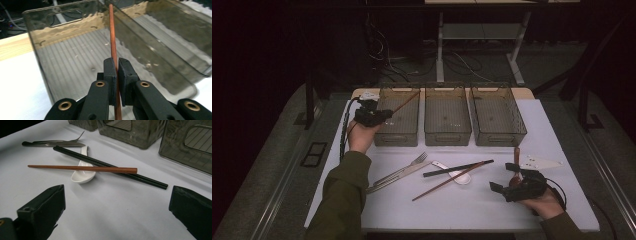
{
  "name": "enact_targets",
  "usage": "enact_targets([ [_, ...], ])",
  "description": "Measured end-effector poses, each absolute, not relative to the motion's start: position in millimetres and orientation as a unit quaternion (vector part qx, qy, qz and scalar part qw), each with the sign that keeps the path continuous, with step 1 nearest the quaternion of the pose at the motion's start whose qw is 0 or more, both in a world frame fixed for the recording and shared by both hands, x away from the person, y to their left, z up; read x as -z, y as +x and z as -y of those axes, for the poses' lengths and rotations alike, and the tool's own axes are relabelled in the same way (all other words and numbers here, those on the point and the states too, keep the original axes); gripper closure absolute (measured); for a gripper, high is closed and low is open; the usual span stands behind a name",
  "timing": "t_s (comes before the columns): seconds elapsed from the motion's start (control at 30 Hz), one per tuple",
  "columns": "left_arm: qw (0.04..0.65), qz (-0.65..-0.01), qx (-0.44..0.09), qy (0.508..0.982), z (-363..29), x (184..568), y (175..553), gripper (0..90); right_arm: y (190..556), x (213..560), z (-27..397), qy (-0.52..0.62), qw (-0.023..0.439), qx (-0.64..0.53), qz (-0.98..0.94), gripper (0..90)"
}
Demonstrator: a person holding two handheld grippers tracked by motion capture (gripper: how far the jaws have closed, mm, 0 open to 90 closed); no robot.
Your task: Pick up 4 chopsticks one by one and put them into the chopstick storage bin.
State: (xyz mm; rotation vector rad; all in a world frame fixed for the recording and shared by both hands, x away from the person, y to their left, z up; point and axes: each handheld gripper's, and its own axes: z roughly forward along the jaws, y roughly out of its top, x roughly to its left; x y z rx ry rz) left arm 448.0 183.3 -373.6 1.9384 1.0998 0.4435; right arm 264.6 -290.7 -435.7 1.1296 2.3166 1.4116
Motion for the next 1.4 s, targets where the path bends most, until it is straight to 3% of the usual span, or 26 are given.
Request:
enact_targets([
  [0.6,0.370,-0.479,-0.174,0.777,-177,393,469,84.0,264,436,291,0.381,0.101,-0.477,-0.785,0.5],
  [0.93,0.374,-0.478,-0.165,0.778,-175,395,469,82.9,264,436,290,0.379,0.102,-0.477,-0.787,0.5],
  [1.4,0.400,-0.458,-0.161,0.778,-175,386,464,58.1,264,436,290,0.379,0.101,-0.477,-0.786,0.5],
])
